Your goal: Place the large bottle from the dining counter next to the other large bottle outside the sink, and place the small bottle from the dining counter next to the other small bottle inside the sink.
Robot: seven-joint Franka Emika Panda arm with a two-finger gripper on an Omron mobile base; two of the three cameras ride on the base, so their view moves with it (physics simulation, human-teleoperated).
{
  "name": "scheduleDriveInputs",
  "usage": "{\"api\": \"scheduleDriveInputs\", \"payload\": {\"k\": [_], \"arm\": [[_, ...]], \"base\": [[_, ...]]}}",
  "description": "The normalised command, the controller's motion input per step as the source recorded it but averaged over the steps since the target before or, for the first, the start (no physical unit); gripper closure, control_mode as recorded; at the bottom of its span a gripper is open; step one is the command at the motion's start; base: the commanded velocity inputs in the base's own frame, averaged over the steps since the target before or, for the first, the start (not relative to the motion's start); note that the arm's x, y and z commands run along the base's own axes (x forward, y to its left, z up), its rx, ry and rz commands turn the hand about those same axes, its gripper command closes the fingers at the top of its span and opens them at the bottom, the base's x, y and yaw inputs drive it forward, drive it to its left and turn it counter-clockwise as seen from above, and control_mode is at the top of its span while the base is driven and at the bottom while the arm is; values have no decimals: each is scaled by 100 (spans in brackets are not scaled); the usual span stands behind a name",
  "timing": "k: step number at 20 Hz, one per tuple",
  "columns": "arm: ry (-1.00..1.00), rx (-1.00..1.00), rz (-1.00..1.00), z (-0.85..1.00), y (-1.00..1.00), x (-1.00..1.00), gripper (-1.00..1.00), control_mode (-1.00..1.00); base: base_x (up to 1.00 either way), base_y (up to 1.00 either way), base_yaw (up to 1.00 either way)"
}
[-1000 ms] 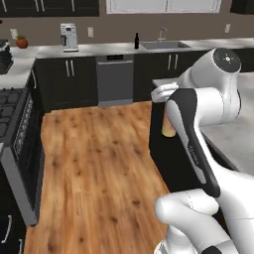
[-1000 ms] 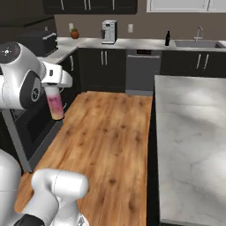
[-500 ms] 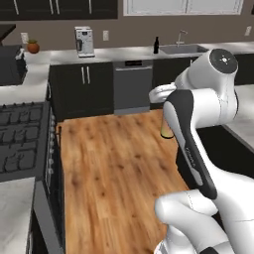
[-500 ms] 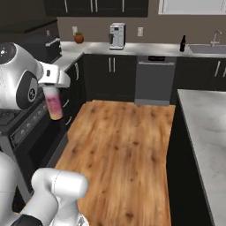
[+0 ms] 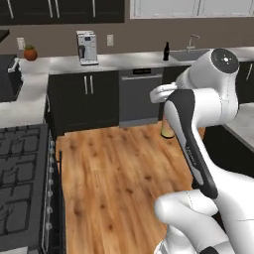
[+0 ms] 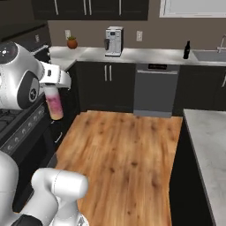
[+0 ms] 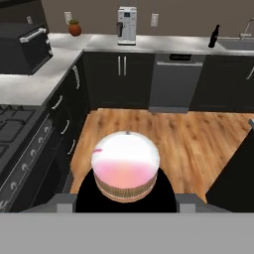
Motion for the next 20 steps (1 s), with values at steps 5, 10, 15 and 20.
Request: {"api": "scheduleDriveInputs", "payload": {"k": [5, 10, 15, 20], "arm": [[0, 0, 0, 0, 0, 0, 100, 100], [0, 0, 0, 0, 0, 0, 100, 100], [0, 0, 0, 0, 0, 0, 100, 100], [0, 0, 0, 0, 0, 0, 100, 100]], "base": [[99, -24, -4], [87, -21, -7], [47, -19, -14], [14, -16, -20]]}}
